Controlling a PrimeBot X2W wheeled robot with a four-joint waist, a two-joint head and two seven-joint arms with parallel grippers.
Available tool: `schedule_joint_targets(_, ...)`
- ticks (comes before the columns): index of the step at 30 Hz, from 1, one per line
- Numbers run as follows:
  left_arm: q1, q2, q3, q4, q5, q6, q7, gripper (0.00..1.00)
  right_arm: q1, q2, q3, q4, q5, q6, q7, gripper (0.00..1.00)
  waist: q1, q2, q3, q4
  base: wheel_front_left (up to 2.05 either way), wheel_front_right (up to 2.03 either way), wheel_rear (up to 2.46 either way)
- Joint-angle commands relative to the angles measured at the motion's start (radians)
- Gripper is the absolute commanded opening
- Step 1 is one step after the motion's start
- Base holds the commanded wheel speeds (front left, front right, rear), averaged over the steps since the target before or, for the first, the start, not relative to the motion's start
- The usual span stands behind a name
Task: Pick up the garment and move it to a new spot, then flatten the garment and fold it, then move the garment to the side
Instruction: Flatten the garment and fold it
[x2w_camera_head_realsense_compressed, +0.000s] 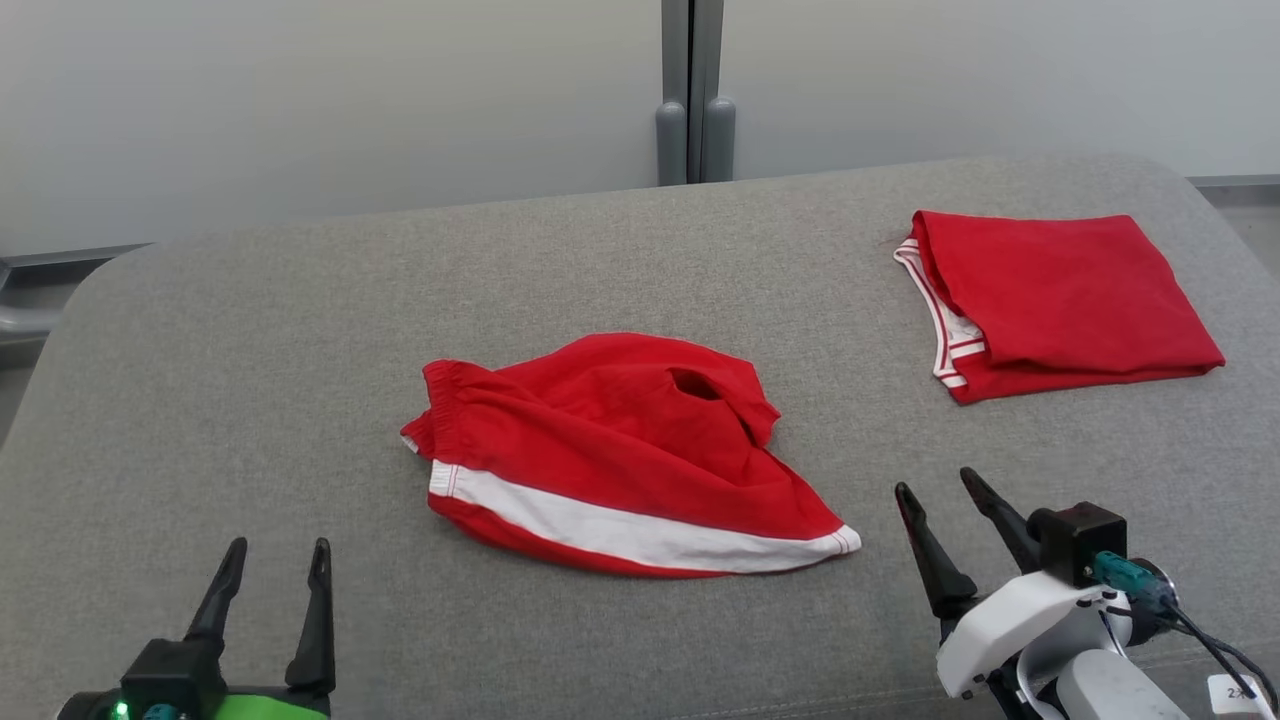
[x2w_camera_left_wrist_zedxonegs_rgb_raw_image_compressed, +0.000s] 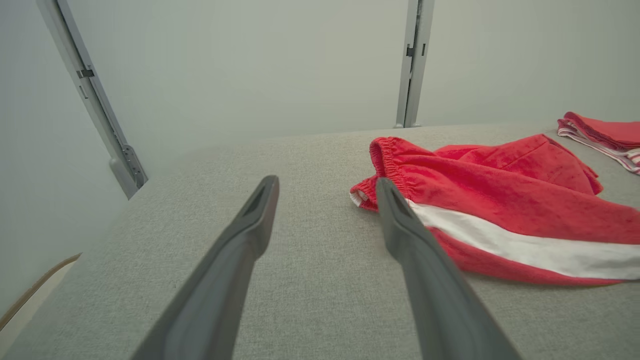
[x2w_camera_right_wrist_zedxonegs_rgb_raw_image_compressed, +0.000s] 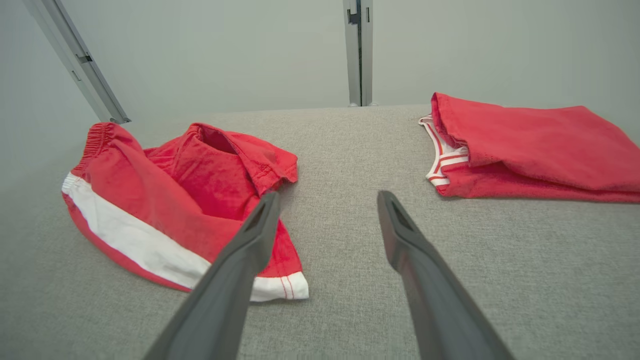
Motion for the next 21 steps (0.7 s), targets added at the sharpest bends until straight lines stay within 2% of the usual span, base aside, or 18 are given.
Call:
schedule_joint_targets(1,-0.027,0.017,-0.022,0.024,-0.009,-0.004,0.002,1.0,-0.018,-0.007,0.018,0.012,0.016,0.0,0.018,1.0,0.0,0.0,0.003,-0.001,0.0,0.0,0.0)
schedule_joint_targets(5,-0.074,0.036,-0.087,0.077,-0.032,-0.006,0.007,1.0,-0.041,-0.013,0.063,0.036,0.028,0.0,0.05,1.0,0.0,0.0,0.011,-0.005,0.0,0.0,0.0)
schedule_joint_targets(12,-0.205,0.118,-0.255,0.217,-0.15,-0.007,0.011,1.0,-0.115,-0.02,0.154,0.128,0.058,0.0,0.079,1.0,0.0,0.0,0.039,-0.022,0.0,0.0,0.0)
schedule_joint_targets(21,-0.399,0.213,-0.457,0.391,-0.292,-0.007,0.006,1.0,-0.249,0.003,0.301,0.296,0.134,0.0,0.055,1.0,0.0,0.0,0.119,-0.055,0.0,0.0,0.0)
